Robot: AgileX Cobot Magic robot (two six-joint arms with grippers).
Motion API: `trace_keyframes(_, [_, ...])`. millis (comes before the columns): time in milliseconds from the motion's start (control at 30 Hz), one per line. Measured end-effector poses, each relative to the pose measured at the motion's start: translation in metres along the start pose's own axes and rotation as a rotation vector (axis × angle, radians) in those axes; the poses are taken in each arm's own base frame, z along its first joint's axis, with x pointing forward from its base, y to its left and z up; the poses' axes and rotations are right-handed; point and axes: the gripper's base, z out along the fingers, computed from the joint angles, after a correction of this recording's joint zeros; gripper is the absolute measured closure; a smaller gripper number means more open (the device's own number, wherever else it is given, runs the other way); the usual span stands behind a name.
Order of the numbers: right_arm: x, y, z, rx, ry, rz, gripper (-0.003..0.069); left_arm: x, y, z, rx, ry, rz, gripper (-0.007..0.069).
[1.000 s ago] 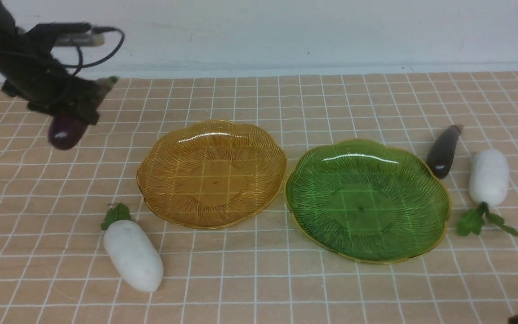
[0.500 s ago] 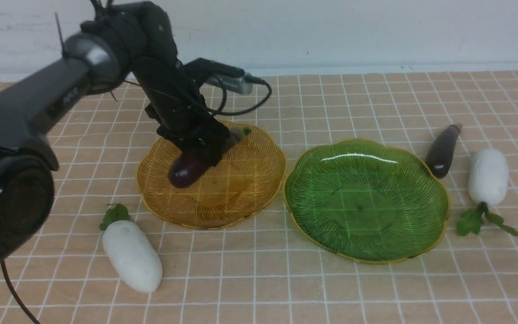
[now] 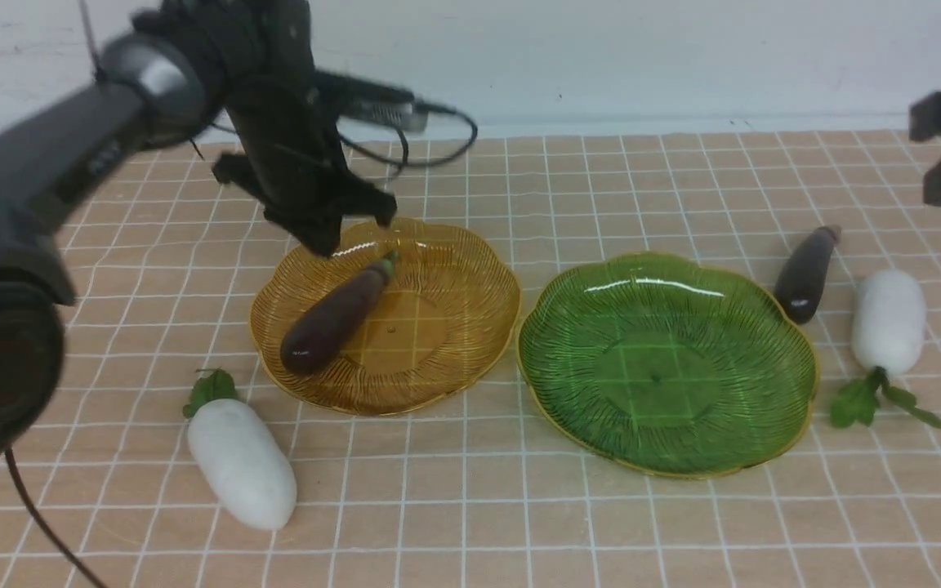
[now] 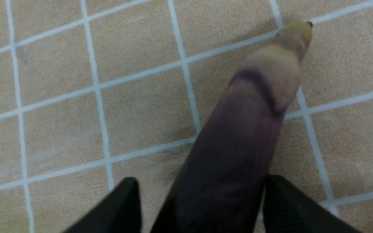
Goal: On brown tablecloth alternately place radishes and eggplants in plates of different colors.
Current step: 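Pick up the eggplant and place it on the yellow plate with the right gripper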
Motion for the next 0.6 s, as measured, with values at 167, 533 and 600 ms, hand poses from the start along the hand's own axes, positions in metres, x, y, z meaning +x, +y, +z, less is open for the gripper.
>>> trace_keyframes(167, [-0.016, 0.007, -0.016, -0.008, -0.01, -0.049, 0.0337, 0.003, 0.002, -0.009, -0.023, -0.021, 0.005, 0.0627])
trace_keyframes(533, [-0.033, 0.145, -0.155, -0.383, -0.091, -0.181, 0.0337, 0.008, 0.004, -0.027, -0.054, -0.063, 0.001, 0.0627])
trace_keyframes(600, [0.0, 0.191, -0.143, -0.46, 0.006, -0.246, 0.0337, 0.008, 0.004, -0.027, -0.057, -0.066, -0.009, 0.0627])
